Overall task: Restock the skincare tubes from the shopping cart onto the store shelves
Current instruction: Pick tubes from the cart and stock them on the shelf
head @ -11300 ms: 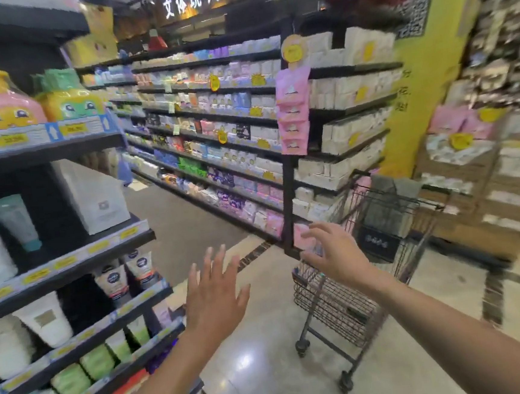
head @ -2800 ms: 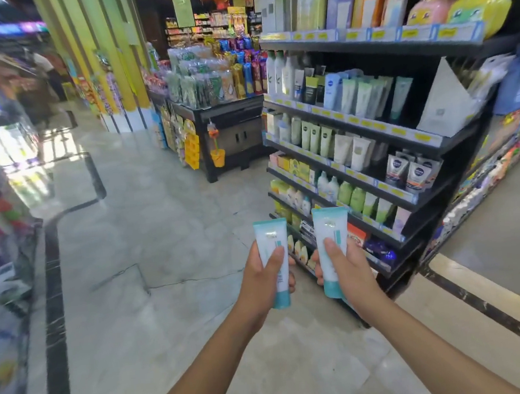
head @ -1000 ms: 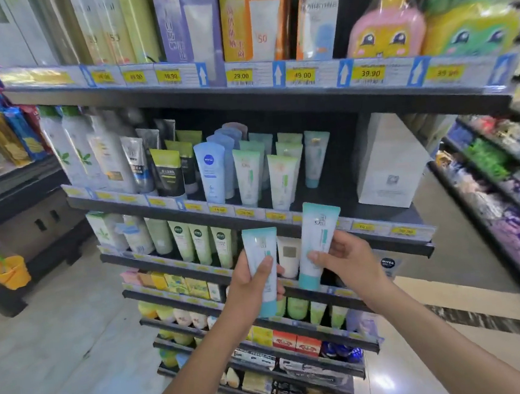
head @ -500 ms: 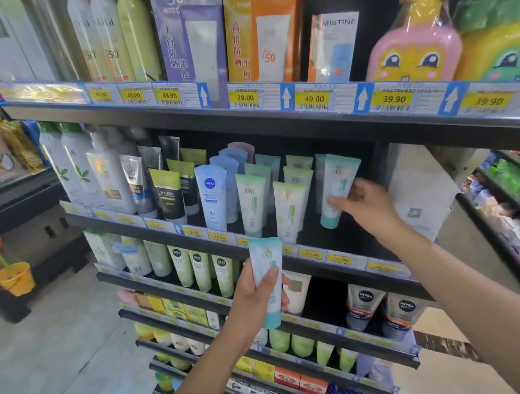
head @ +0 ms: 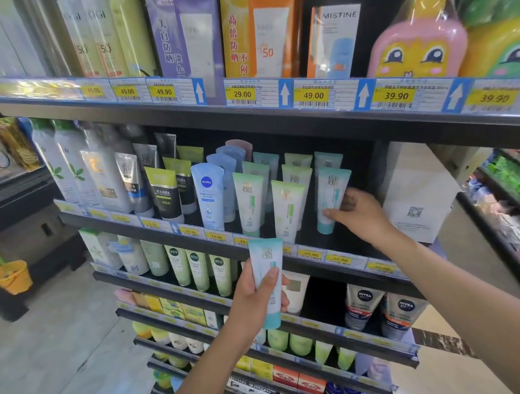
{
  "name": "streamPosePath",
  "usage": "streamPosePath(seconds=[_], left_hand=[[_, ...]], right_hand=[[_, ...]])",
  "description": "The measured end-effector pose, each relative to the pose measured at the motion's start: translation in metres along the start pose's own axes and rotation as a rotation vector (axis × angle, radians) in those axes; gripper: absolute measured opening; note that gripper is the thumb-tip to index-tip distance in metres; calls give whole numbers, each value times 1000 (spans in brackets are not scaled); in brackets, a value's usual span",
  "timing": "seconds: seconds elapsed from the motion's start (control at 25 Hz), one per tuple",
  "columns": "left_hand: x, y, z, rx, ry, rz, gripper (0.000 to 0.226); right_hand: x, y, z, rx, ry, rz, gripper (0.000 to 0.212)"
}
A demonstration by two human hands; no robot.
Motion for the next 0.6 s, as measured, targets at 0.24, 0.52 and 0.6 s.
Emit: streamPosePath(seconds=[0.24,0.52,0.6], left_hand=[[9,11,-11,14,-54,-28,15],[20,19,-51,-51,-194,-40,33],[23,25,-64,-41,-243,-74,33]], right_hand=[[19,-1,23,-11,23,-40,62],[104,-63,42,-38,71,180,39],[125,-75,26,-60,-86,213,35]])
Point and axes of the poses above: each hand's wrist, its own x-axis away from the middle knuckle, its own z-axis out of the back of the hand, y = z × x, the point moved 8 cm from there along -x, towards the middle knuckle, and after that the axes turned 6 degrees about y, right-handed, at the moved point
